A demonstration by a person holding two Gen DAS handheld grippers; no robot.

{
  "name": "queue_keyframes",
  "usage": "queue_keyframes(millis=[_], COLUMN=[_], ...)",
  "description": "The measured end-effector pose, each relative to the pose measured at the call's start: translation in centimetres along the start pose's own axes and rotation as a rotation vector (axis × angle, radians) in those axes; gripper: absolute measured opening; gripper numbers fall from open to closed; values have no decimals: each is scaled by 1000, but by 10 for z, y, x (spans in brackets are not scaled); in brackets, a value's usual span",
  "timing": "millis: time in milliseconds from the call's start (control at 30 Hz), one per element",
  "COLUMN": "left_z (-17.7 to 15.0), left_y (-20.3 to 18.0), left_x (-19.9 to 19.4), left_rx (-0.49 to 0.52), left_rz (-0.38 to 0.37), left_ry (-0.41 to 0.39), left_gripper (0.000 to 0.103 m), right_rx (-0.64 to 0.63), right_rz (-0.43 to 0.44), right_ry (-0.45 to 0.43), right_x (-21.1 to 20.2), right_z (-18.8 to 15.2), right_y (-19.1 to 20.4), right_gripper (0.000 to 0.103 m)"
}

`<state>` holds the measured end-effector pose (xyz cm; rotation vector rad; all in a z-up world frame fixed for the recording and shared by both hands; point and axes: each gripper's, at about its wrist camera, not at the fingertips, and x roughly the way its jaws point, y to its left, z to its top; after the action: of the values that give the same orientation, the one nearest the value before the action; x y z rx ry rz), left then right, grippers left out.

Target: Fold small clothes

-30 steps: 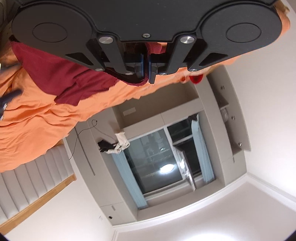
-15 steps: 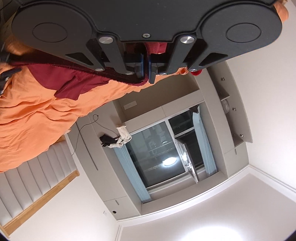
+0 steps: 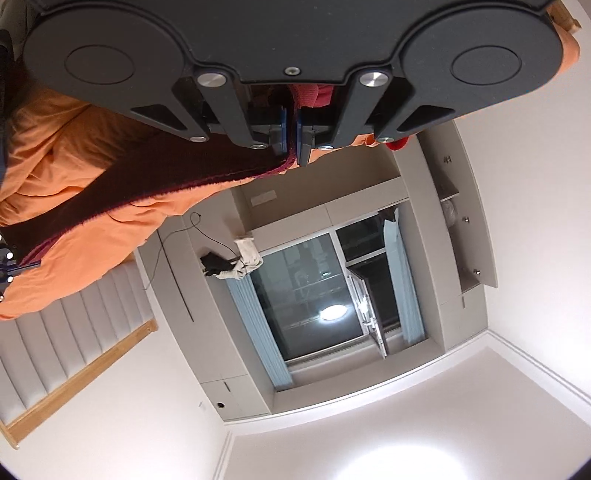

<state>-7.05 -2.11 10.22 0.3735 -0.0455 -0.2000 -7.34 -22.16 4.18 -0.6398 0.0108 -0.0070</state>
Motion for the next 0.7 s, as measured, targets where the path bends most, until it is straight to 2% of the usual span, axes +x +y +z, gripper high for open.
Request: queue_keyframes(millis=[167, 267, 433, 567, 700], left_z=[8, 20, 41, 51, 52], left_y=[8, 14, 25, 35, 39], left_x=[19, 43, 99, 159, 228], left_rx=[-49, -50, -50, -84, -91], left_rz=[-4, 13, 65, 87, 110], left_ry=[9, -12, -45, -21, 23], left_gripper=[5, 5, 5, 5, 5], right_rx=[3, -40, -48, -32, -38], right_rz=[-21, -69, -106, -92, -57], right_ry=[-50, -102, -147, -134, -86], right_x=[16, 45, 118, 188, 254], right_z=[4, 12, 21, 21, 12], right_y=[-24, -33, -51, -64, -69], right_gripper=[5, 5, 5, 6, 7])
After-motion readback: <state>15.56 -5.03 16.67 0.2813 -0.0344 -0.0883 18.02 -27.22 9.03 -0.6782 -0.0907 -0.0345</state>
